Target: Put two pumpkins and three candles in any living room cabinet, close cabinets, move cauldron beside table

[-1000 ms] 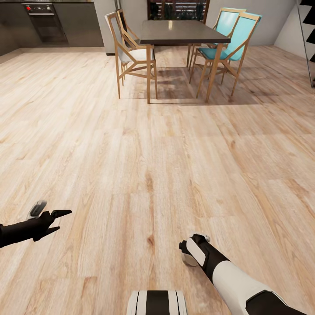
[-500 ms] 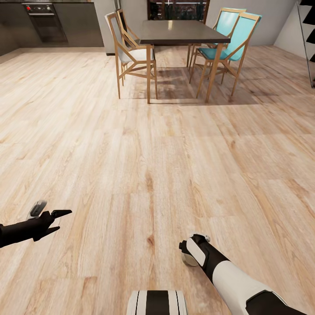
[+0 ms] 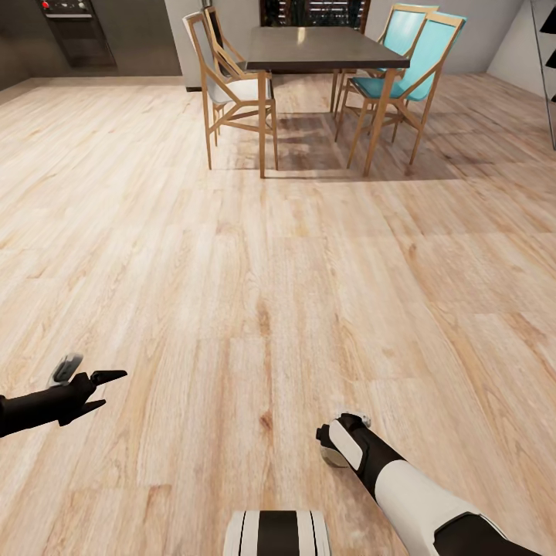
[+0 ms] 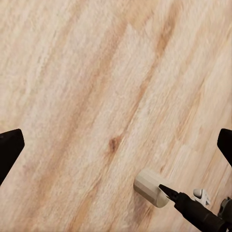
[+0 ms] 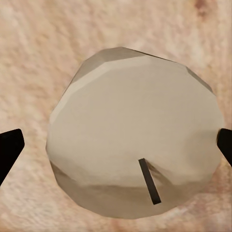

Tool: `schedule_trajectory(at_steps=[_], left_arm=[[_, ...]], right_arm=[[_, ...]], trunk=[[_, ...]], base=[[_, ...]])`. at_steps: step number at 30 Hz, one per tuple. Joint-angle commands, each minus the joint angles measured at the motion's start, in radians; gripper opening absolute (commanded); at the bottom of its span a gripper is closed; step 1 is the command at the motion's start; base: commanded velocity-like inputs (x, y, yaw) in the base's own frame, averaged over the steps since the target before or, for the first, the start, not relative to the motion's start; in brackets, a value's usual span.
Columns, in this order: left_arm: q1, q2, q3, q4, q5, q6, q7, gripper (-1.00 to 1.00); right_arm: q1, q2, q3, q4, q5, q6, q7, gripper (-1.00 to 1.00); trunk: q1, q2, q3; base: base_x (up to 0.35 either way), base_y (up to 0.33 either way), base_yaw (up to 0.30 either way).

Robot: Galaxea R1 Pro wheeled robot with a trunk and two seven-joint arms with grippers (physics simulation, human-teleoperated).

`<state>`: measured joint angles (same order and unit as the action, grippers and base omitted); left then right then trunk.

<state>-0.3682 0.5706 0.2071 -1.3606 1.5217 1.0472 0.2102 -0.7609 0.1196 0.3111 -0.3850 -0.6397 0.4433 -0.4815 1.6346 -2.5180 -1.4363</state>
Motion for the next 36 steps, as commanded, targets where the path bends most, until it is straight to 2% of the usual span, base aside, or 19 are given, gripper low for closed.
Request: schedule_trajectory(at_steps=[1,16,27,30,36], left_arm=[[0.0,0.0,0.0,0.0,0.0,0.0,0.0,1.0],[0.0,0.0,0.0,0.0,0.0,0.0,0.0,1.0],[0.0,0.0,0.0,0.0,0.0,0.0,0.0,1.0],[0.0,0.0,0.0,0.0,0.0,0.0,0.0,1.0],[0.0,0.0,0.0,0.0,0.0,0.0,0.0,1.0]], right_arm=[[0.0,0.0,0.0,0.0,0.0,0.0,0.0,1.0],[0.0,0.002,0.001,0.0,0.0,0.0,-0.001,1.0],[0.0,0.008,0.001,0.0,0.0,0.0,-0.053,1.0],[0.0,0.009,0.002,0.0,0.0,0.0,-0.054,1.0],[0.0,0.009,0.003,0.0,0.0,-0.001,-0.054,1.0]], trunk=[[0.0,0.0,0.0],[0.0,0.0,0.0],[0.0,0.0,0.0],[0.001,-0.001,-0.012],[0.001,-0.001,-0.012]], base=[[0.0,0.0,0.0],[0.0,0.0,0.0],[0.0,0.0,0.0],[0.0,0.0,0.0],[0.0,0.0,0.0]])
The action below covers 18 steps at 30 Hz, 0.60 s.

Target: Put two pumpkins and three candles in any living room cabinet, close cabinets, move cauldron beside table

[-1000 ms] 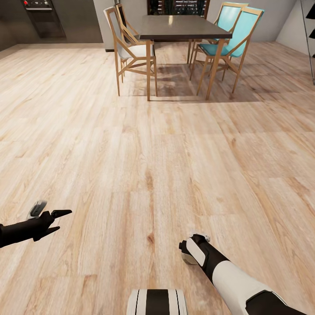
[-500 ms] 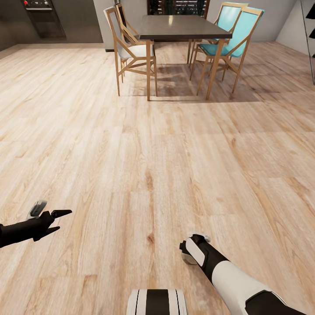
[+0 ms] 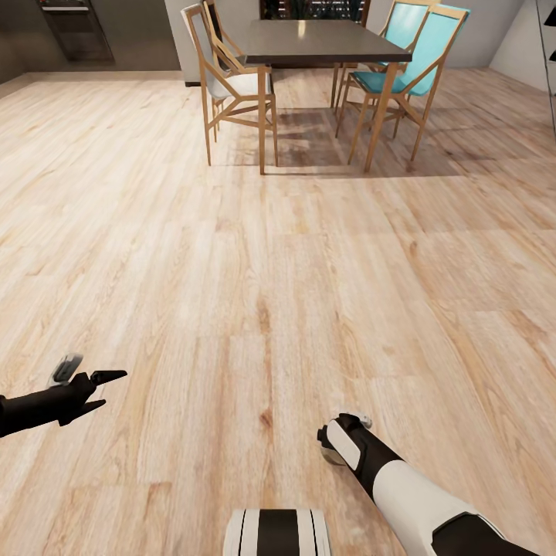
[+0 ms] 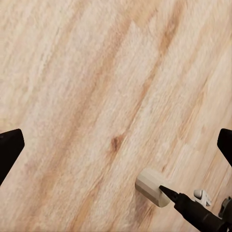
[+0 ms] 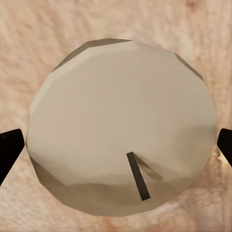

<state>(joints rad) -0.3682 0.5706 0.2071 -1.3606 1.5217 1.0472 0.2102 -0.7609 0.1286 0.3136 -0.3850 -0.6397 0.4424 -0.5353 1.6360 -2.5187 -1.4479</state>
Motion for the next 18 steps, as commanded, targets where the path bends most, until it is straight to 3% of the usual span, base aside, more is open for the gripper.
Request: schedule_trajectory(at_steps=[1,10,11,18], left_arm=[[0.0,0.0,0.0,0.0,0.0,0.0,0.0,1.0],[0.0,0.0,0.0,0.0,0.0,0.0,0.0,1.0],[0.0,0.0,0.0,0.0,0.0,0.0,0.0,1.0],[0.0,0.0,0.0,0.0,0.0,0.0,0.0,1.0]], right_arm=[[0.0,0.0,0.0,0.0,0.0,0.0,0.0,1.0],[0.0,0.0,0.001,0.0,0.0,-0.001,0.0,1.0],[0.0,-0.001,0.001,0.0,0.0,0.0,0.0,-1.0],[0.0,-0.001,0.001,0.0,0.0,-0.001,0.0,-1.0]], trunk=[[0.0,0.0,0.0],[0.001,0.0,-0.008],[0.001,0.0,-0.008],[0.001,0.0,-0.008]], base=[[0.0,0.0,0.0],[0.0,0.0,0.0],[0.0,0.0,0.0],[0.0,0.0,0.0]])
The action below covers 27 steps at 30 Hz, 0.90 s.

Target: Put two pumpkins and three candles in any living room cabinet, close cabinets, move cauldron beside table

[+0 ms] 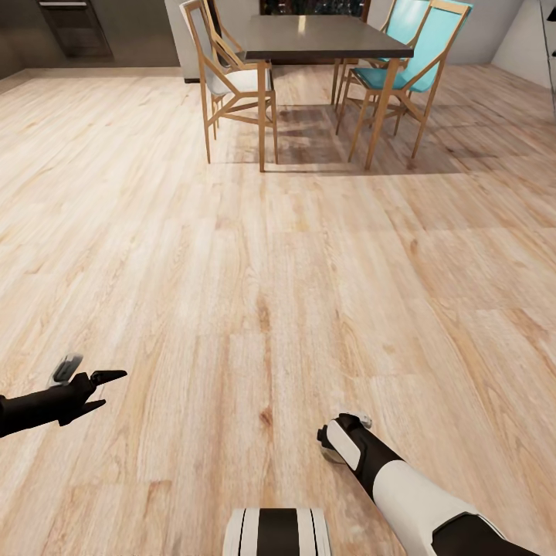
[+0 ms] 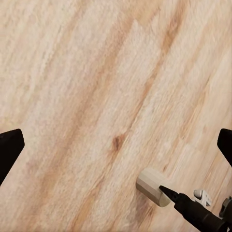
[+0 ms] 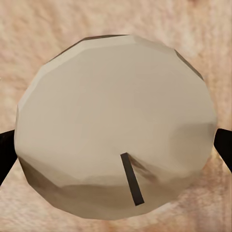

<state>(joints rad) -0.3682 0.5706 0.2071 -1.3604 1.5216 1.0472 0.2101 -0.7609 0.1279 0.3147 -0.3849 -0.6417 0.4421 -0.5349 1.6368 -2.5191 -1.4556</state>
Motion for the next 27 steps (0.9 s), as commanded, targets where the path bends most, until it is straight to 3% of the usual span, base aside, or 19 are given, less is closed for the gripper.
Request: schedule_trajectory(at_steps=[1,7,11,22,27], left_arm=[[0.0,0.0,0.0,0.0,0.0,0.0,0.0,1.0],[0.0,0.0,0.0,0.0,0.0,0.0,0.0,1.0],[0.0,0.0,0.0,0.0,0.0,0.0,0.0,1.0],[0.0,0.0,0.0,0.0,0.0,0.0,0.0,1.0],[0.0,0.0,0.0,0.0,0.0,0.0,0.0,1.0]], right_arm=[[0.0,0.0,0.0,0.0,0.002,0.0,0.0,-1.0],[0.0,0.0,0.0,0.0,0.002,0.0,0.001,-1.0],[0.0,-0.001,0.0,0.0,0.002,0.0,0.001,-1.0],[0.0,-0.001,0.0,0.0,0.002,0.0,0.001,-1.0],[0.0,-0.002,0.0,0.0,0.002,0.0,0.001,-1.0]], trunk=[[0.0,0.0,0.0],[0.0,0.0,0.0],[-0.002,0.001,0.015],[-0.002,0.001,0.015],[-0.004,0.002,0.035]], base=[[0.0,0.0,0.0],[0.0,0.0,0.0],[0.0,0.0,0.0],[0.0,0.0,0.0],[0.0,0.0,0.0]])
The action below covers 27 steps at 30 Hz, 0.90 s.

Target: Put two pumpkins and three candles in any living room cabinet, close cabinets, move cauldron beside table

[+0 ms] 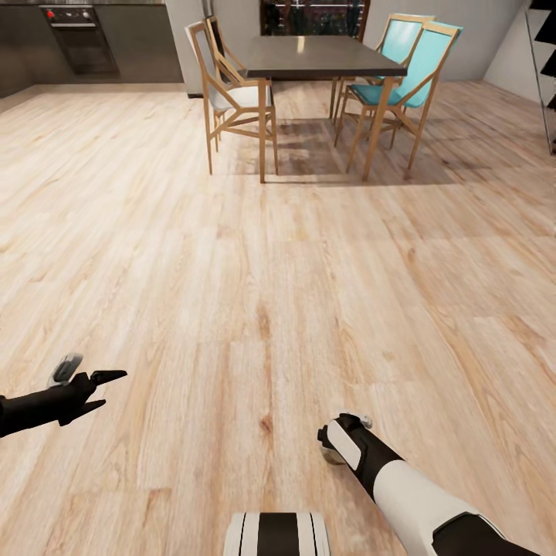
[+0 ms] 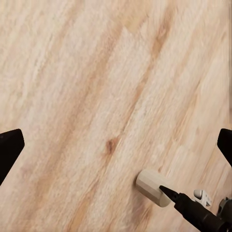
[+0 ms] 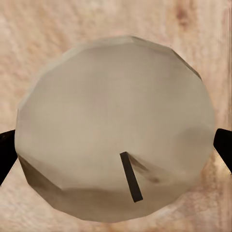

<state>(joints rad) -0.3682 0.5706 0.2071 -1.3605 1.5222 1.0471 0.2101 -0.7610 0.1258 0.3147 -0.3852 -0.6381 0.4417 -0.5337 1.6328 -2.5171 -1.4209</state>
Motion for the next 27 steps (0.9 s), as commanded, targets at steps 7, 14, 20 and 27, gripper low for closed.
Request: schedule_trajectory(at_steps=[7,14,20,27], left_arm=[[0.0,-0.002,-0.003,0.0,-0.001,0.0,0.0,1.0],[-0.001,-0.011,-0.066,0.001,-0.014,-0.01,0.012,1.0],[-0.003,-0.024,-0.118,0.001,-0.036,-0.015,0.103,1.0],[-0.006,-0.084,-0.122,-0.005,-0.061,-0.014,0.299,1.0]], right_arm=[[0.001,-0.005,0.001,-0.006,0.0,-0.001,0.007,-1.0],[0.016,-0.01,0.008,-0.215,-0.001,0.016,0.069,-1.0],[0.092,-0.013,0.004,-0.45,-0.001,0.142,0.08,-1.0],[0.104,-0.012,0.005,-0.479,-0.005,0.156,0.081,-1.0]], trunk=[[-0.003,0.002,0.027],[-0.006,0.003,0.054],[-0.009,0.005,0.077],[-0.012,0.006,0.105]], base=[[0.0,0.0,0.0],[0.0,0.0,0.0],[0.0,0.0,0.0],[0.0,0.0,0.0]])
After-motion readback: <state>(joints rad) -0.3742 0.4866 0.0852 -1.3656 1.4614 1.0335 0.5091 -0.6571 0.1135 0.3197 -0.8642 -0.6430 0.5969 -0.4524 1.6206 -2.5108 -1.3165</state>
